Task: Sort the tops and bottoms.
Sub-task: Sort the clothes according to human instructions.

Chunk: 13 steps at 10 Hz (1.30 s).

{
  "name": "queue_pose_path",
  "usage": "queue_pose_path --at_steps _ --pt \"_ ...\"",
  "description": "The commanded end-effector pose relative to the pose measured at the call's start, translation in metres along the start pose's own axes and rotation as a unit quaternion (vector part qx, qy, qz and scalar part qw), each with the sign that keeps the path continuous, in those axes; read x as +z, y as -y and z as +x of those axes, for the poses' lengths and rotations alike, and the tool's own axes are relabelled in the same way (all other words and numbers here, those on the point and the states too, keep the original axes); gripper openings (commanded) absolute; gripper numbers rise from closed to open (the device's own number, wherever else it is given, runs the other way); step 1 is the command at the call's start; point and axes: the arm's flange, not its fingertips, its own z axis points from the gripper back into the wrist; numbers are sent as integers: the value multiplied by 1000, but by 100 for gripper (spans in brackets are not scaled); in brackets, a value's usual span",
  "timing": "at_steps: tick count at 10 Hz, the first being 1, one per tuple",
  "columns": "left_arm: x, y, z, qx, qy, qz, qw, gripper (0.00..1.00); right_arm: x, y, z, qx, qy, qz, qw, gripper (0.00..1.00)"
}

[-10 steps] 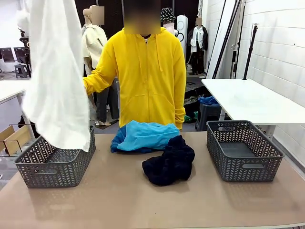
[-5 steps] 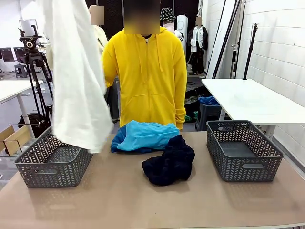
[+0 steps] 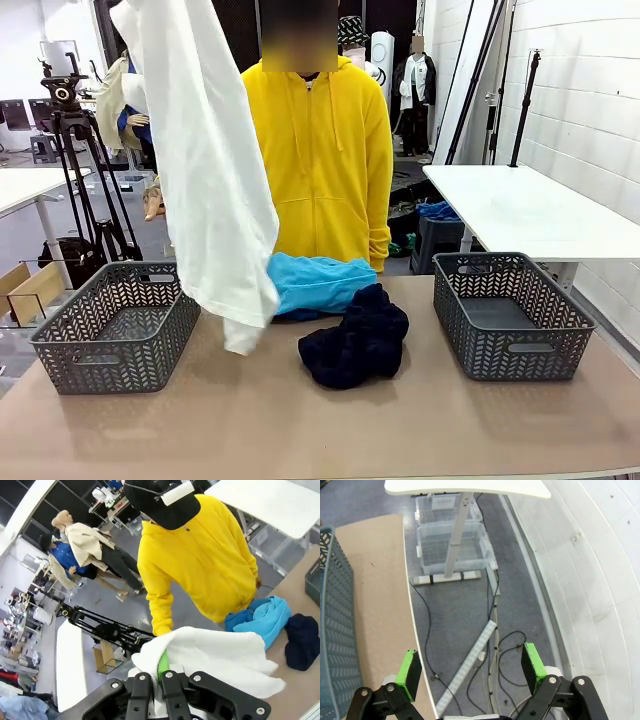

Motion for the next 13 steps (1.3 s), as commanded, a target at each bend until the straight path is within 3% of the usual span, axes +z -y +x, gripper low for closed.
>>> queue_pose_path --at_steps 1,5,7,11,13 --pt "-19 -19 -23 21 -9 3 1000 0 0 0 -1 6 -2 0 1000 100" --pt "-51 -24 -114 64 -97 -1 993 0 0 0 -1 6 -2 0 1000 100" --pt "-58 -30 -157 80 -117 5 990 0 0 0 -1 6 -2 0 1000 100" --pt "-117 29 -246 153 -141 -66 976 0 0 0 -1 6 -2 0 1000 100" --pt "-137 61 -279 161 -151 -77 972 0 0 0 -1 6 -2 0 1000 100"
